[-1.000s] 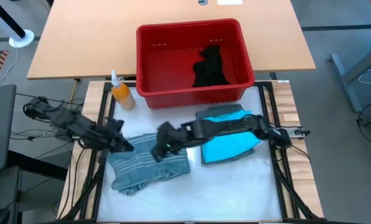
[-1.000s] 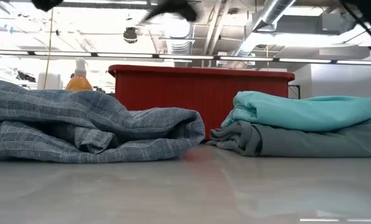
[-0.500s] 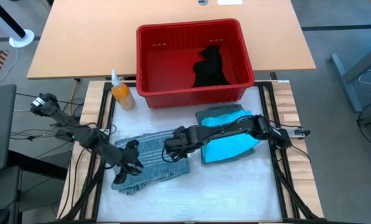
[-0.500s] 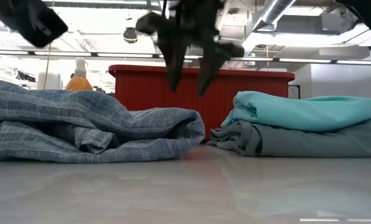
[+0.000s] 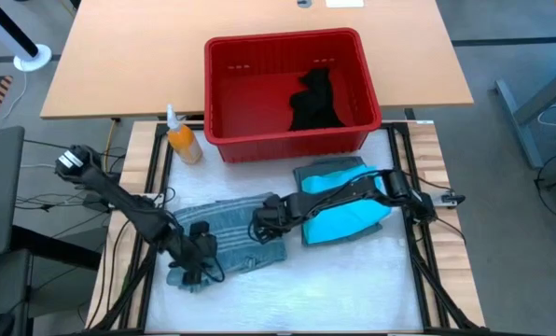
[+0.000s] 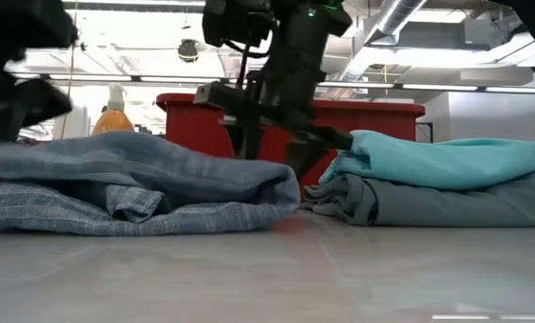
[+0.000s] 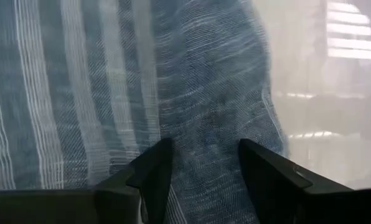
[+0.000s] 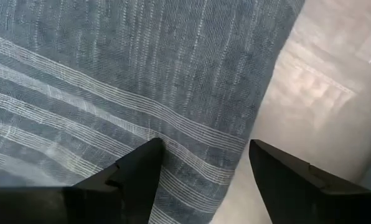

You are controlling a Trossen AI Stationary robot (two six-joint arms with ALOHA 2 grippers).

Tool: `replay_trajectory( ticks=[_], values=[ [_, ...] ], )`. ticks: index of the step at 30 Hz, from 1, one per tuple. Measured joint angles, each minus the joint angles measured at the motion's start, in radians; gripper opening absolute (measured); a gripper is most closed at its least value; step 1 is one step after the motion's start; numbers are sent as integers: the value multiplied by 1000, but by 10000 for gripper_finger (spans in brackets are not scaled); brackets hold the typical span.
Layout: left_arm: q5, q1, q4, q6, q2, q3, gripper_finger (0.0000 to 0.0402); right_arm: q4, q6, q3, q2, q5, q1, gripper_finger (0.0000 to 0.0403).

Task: Fold Laundry from Bin
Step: Fold the blue patterned polo shirt

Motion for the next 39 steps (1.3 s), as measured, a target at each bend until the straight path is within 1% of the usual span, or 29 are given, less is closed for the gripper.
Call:
replay_trajectory(
  ticks=[2,5,7,12,14,16,18,20,23,24,25,27,29,31,34,37,39],
  values=[
    [1,-14,25,-53,32,-17,176,76,3,-54,-3,-4,5,271],
    [13,-26,71,-113,65,-31,176,248,18,-147,-15,-22,10,272],
    [13,-33,91,-153,76,-35,176,352,34,-191,-18,-14,16,272],
    [16,-38,143,-188,80,-33,176,414,29,-195,-14,28,36,263],
    [16,-38,150,-196,80,-33,176,385,-3,-172,-13,45,48,245],
    [18,-38,163,-204,80,-33,176,344,-40,-147,-13,50,59,213],
    [24,-38,169,-208,80,-33,176,305,-68,-124,-16,53,70,170],
    [44,-37,203,-190,74,-33,176,246,-104,-104,-30,67,81,118],
    [53,-30,274,-154,36,-33,176,163,-161,-78,-53,76,85,41],
    [43,-23,299,-141,15,-33,176,131,-178,-71,-61,77,83,26],
    [22,-15,331,-125,-11,-33,176,103,-196,-67,-71,84,83,24],
    [-66,-1,390,-92,-65,-32,176,30,-223,-67,-104,106,82,28],
    [-164,16,429,-60,-102,-30,176,-34,-238,-66,-139,139,85,46],
    [-225,39,424,-27,-116,-30,176,-107,-246,-66,-178,177,93,57],
    [-251,90,419,-34,-93,-40,176,-190,-255,-66,-231,206,105,54],
    [-247,153,440,-70,-8,-41,176,-230,-255,-66,-278,213,117,40],
    [-239,194,501,-89,55,-41,176,-237,-255,-65,-304,219,127,31]
  ],
)
